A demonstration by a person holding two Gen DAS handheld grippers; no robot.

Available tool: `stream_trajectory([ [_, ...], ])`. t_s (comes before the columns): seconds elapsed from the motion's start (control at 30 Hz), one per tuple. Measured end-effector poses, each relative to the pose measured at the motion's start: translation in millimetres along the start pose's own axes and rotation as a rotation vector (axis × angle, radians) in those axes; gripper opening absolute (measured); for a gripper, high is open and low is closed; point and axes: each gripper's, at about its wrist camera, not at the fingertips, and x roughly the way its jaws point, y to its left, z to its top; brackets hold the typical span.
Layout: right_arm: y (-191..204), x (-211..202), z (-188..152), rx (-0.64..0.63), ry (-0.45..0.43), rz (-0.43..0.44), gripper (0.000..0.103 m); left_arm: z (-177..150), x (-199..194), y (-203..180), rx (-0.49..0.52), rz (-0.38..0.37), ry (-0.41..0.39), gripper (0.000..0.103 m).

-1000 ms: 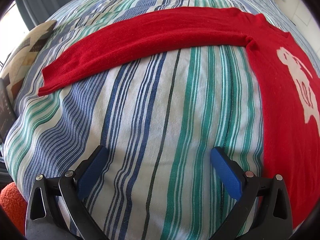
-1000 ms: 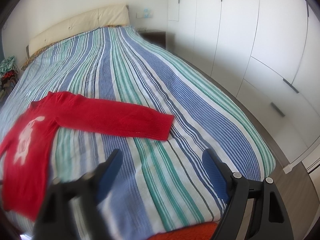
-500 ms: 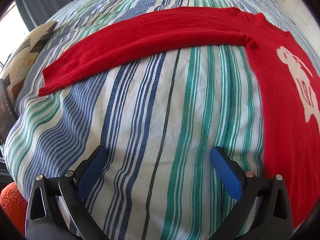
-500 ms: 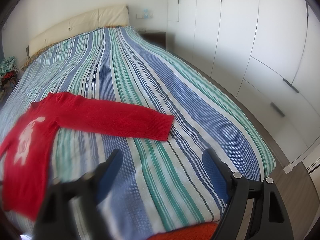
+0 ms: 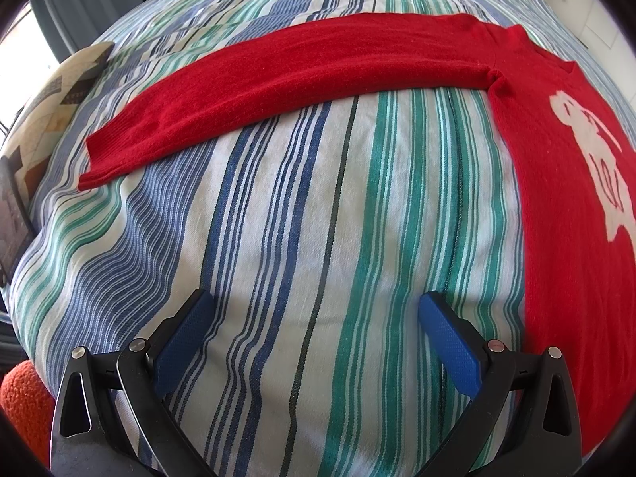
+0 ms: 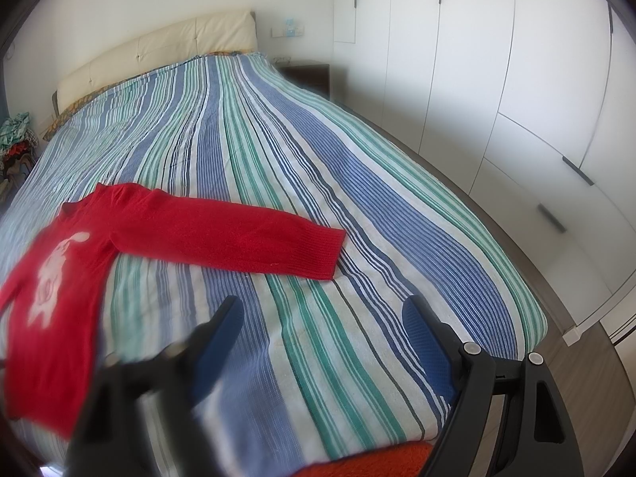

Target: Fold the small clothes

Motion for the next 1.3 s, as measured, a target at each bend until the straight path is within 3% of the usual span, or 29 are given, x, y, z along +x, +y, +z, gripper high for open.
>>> stream_trajectory([
  [1.3, -2.4, 0.4, -0.6, 0.004, -0.002, 0.003, 0.082, -6.6, -3.5, -7.2, 0.054, 0.035, -0.038, 0.103],
])
